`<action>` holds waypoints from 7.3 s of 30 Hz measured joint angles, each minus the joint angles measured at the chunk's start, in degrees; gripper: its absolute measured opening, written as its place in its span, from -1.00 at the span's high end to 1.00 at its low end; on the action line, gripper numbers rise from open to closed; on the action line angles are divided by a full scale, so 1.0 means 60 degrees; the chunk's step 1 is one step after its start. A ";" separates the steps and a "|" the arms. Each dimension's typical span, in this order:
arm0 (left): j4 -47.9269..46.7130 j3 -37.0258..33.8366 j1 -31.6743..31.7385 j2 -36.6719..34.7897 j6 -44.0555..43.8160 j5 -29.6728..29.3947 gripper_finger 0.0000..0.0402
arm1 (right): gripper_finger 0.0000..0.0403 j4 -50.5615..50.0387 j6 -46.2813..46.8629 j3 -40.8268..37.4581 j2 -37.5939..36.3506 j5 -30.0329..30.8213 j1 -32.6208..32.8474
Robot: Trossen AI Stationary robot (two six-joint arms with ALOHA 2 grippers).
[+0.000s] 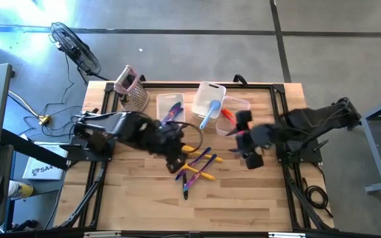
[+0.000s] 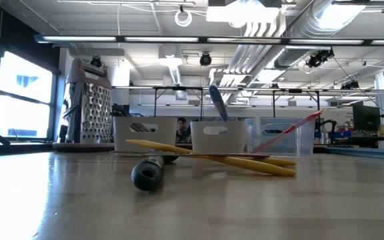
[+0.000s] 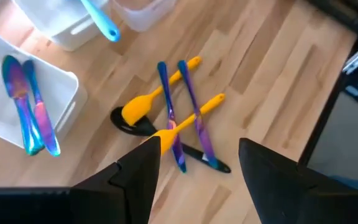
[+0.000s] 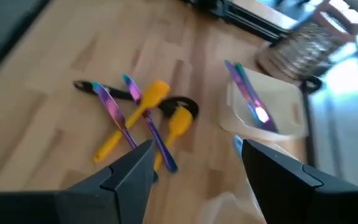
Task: Pick & Place Kitchen Items
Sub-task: Put the violet table knife into the left white bin
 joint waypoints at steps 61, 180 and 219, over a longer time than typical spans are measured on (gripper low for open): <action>-0.0153 -0.0197 -0.2989 -0.1708 -0.0190 -0.2940 -0.05 | -0.17 0.1114 -0.2906 0.0007 0.6980 -0.4032 -0.1630; -0.0145 -0.0193 -0.2664 0.0543 1.0303 -0.6081 -0.05 | 0.85 0.1795 -0.0738 0.0007 0.2215 -0.4708 -0.1807; 0.0847 -0.0189 -0.1113 0.0551 1.2108 -0.4997 -0.05 | 0.85 0.2329 -0.0534 0.0007 0.2219 -0.6708 -0.3194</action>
